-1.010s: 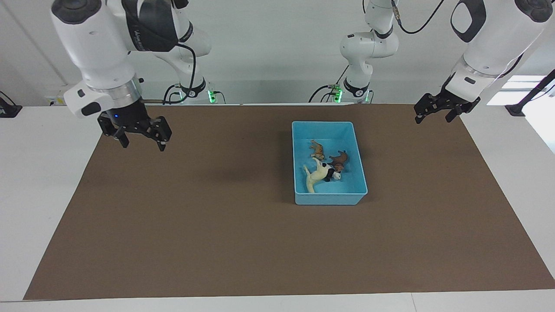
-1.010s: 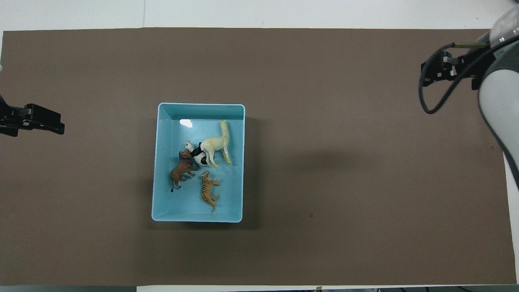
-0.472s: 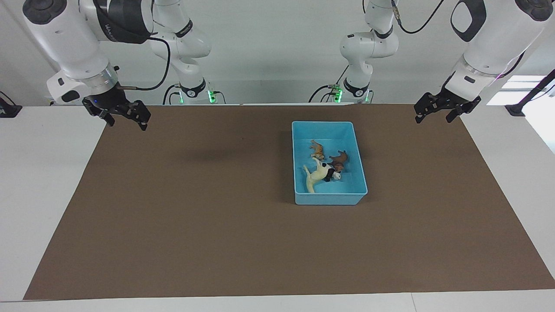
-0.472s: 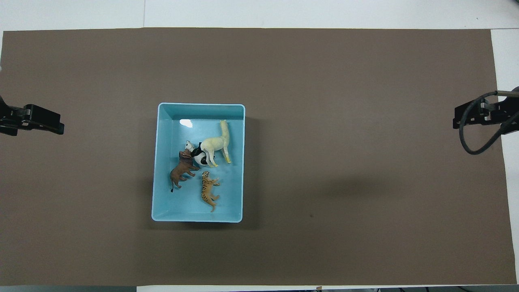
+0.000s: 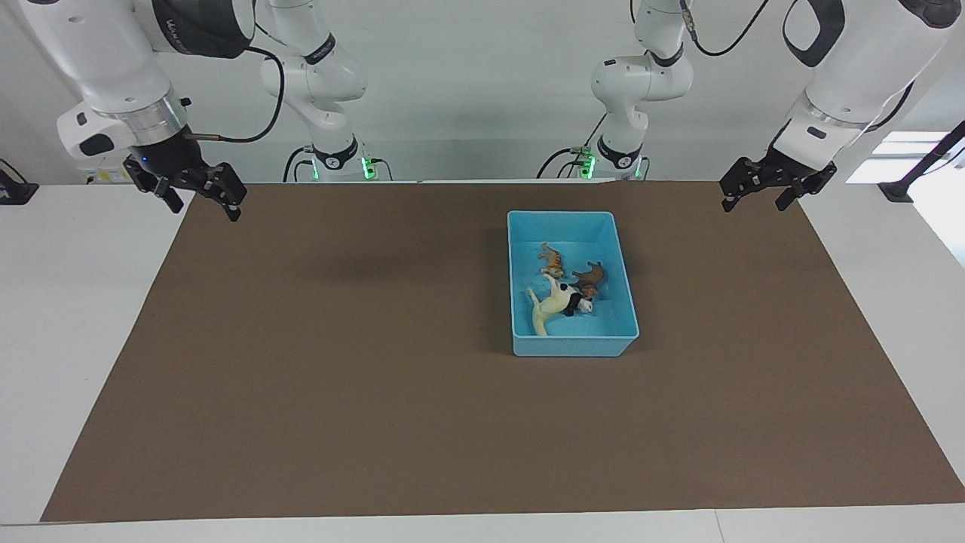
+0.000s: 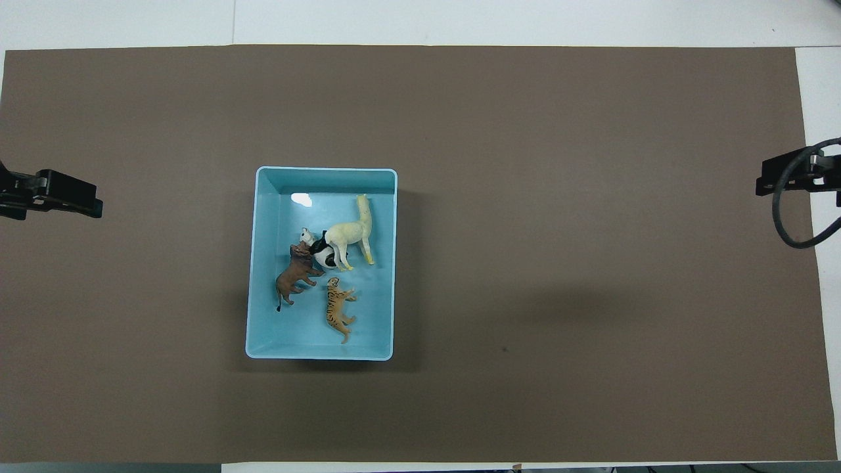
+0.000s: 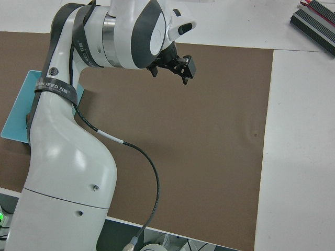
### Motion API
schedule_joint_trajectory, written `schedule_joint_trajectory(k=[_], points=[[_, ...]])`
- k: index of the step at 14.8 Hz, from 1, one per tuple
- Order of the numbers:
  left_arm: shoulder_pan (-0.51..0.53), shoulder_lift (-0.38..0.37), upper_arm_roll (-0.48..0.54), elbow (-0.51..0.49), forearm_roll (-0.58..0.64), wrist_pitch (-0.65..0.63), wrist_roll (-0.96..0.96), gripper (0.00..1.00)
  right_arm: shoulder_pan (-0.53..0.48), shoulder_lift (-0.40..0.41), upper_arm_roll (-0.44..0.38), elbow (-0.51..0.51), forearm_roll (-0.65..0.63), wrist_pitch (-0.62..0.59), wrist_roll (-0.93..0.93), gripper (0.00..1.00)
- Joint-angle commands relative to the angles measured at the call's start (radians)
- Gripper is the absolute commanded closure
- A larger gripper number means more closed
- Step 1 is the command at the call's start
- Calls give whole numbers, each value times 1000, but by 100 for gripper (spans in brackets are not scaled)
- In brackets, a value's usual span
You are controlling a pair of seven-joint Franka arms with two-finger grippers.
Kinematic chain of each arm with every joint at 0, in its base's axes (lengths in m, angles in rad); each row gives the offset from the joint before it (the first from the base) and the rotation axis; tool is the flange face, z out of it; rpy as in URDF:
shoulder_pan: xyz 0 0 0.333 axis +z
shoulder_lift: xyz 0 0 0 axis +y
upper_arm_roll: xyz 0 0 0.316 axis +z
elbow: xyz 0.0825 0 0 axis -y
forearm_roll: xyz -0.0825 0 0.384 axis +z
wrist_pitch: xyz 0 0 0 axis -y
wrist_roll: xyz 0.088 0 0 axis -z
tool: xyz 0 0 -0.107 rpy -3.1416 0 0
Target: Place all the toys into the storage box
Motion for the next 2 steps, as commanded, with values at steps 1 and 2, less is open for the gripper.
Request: schedule_joint_trajectory(k=[1,2], points=[[5,-29,-2,-39,-7,22,13,0,-29,-6,20,-2,24,7,2,0],[5,-29,-2,-39,-7,22,13,0,-29,-6,20,-2,24,7,2,0]])
